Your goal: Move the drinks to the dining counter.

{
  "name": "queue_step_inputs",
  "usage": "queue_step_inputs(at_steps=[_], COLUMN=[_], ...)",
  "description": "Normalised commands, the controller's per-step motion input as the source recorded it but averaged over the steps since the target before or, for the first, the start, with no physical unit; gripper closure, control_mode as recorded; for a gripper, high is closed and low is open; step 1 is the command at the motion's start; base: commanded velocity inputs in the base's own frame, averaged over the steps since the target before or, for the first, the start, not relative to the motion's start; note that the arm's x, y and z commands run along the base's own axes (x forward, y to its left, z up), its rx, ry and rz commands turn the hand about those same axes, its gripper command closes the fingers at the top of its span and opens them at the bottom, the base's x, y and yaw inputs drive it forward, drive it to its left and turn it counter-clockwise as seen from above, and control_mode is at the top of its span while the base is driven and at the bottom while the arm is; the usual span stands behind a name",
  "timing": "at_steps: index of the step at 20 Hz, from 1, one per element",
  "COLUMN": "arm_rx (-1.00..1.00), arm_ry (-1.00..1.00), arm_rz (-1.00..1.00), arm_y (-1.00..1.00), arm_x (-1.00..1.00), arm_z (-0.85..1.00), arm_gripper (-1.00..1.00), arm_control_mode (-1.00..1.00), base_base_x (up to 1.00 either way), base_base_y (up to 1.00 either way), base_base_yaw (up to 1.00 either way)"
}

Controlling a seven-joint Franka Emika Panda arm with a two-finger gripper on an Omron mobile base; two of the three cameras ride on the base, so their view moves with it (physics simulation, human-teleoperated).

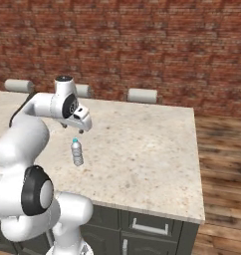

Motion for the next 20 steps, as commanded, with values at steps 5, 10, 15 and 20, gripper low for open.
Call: queue_step_inputs(at_steps=[5, 10, 15, 20], arm_rx=[0.06, 0.01, -0.02, -0.09], arm_ry=[0.02, 0.00, -0.20, -0.31], arm_rz=[0.04, 0.14, 0.15, 0.13], arm_y=[-0.40, -0.09, 0.00, 0.00], arm_x=[-1.00, -1.00, -0.67, -0.58], arm_z=[0.76, 0.52, 0.26, 0.28], arm_gripper=[-1.00, -1.00, -1.00, -1.00], arm_control_mode=[-1.00, -1.00, -1.00, -1.00], base_base_x=[0.00, 0.00, 0.00, 0.00], base_base_y=[0.00, 0.00, 0.00, 0.00], base_base_yaw=[0.00, 0.00, 0.00, 0.00])
